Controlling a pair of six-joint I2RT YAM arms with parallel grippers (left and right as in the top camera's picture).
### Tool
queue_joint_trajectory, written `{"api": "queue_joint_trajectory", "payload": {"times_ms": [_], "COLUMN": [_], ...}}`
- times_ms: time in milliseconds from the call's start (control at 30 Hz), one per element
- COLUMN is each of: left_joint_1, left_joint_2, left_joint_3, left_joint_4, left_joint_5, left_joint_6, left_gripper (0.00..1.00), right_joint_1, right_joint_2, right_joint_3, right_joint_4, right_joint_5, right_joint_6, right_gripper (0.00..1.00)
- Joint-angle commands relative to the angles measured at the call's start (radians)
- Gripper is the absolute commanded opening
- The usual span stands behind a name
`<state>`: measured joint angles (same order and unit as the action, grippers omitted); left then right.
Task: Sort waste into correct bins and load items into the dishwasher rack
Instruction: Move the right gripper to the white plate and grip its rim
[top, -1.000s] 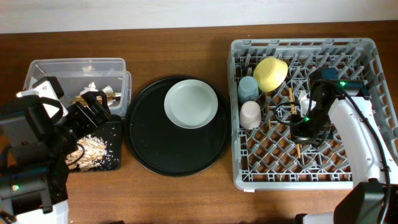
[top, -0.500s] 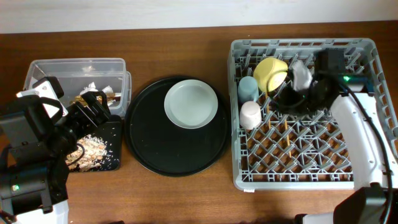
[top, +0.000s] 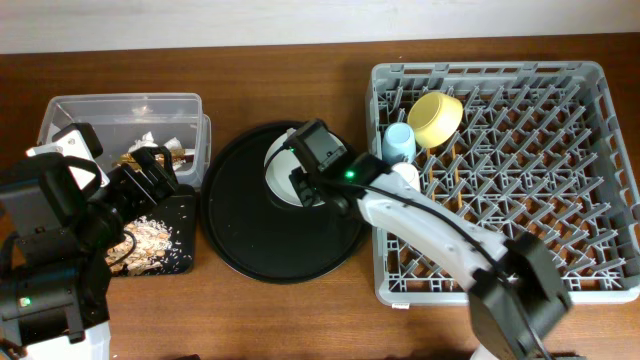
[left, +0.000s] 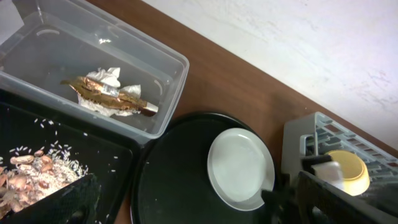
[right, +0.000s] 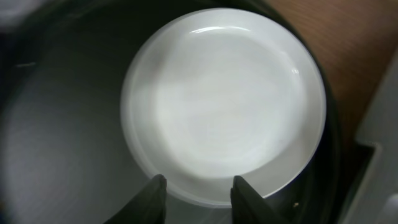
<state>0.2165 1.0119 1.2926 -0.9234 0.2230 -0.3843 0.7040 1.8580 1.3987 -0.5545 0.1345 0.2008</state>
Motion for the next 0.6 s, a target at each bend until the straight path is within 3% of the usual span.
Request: {"api": "queue_joint_trajectory", "payload": {"times_ms": [0, 133, 267, 367, 500, 567], "left_joint_1": [0.002, 0.002, 0.002, 0.002, 0.002, 0.002], "left_joint_2": [-0.003, -0.003, -0.003, -0.003, -0.003, -0.003], "left_joint_3": [0.006, 0.006, 0.006, 0.006, 0.006, 0.006], "left_joint_4": [0.004, 0.004, 0.004, 0.004, 0.004, 0.004], "left_joint_5": [-0.007, -0.006, -0.007, -0.007, -0.006, -0.007], "left_joint_6": [0.019, 0.019, 0.019, 0.019, 0.019, 0.019], "left_gripper": [0.99, 0.99, 0.99, 0.99, 0.99, 0.99], "right_joint_1": [0.002, 0.003, 0.003, 0.003, 0.003, 0.002], "right_joint_2": [0.101, 0.216, 0.226, 0.223, 0.166, 0.123], "right_joint_3": [0.011, 0.011, 0.011, 0.012, 0.055, 0.101], "right_joint_4": [0.064, 0.168, 0.138, 0.116, 0.013, -0.091], "right_joint_5": [0.035, -0.323, -0.488, -0.739, -0.819, -0.685], "right_joint_6": [0.050, 0.040, 0.039, -0.071, -0.182, -0.220], "right_gripper": [0.40, 0.39, 0.39, 0.39, 0.39, 0.39]}}
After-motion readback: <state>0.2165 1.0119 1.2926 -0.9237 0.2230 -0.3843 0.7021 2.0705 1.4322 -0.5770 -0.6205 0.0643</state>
